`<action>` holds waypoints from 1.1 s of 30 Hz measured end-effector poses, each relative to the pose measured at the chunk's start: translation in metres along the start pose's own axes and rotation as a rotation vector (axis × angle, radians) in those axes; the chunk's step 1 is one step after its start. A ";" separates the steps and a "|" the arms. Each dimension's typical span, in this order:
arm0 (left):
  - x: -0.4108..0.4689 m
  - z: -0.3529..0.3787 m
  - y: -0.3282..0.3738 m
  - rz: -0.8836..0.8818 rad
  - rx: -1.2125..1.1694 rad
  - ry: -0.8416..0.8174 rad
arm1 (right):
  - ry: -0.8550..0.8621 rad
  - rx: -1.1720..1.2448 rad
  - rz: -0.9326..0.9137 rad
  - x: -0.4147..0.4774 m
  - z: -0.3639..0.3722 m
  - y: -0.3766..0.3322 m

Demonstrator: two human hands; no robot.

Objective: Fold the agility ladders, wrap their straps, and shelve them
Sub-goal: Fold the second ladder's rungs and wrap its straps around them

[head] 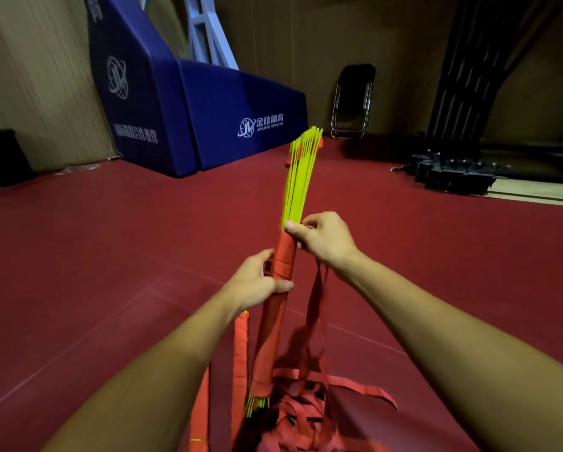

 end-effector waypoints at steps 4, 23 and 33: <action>0.003 -0.016 -0.009 0.030 0.163 0.146 | -0.008 0.042 0.035 -0.002 -0.001 0.007; 0.000 -0.002 -0.007 0.046 0.376 0.071 | 0.133 0.053 0.158 -0.007 -0.004 0.023; -0.009 -0.010 0.004 0.047 0.499 0.305 | 0.030 0.000 0.148 -0.011 0.001 0.023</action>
Point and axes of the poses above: each hand's wrist, its own x-axis towards the middle knuckle, its own z-axis out of the palm, y = z × x, the point moved 10 cm from there along x, towards the middle knuckle, and after that the axes turned 8 degrees about -z, right-handed, at the moved point
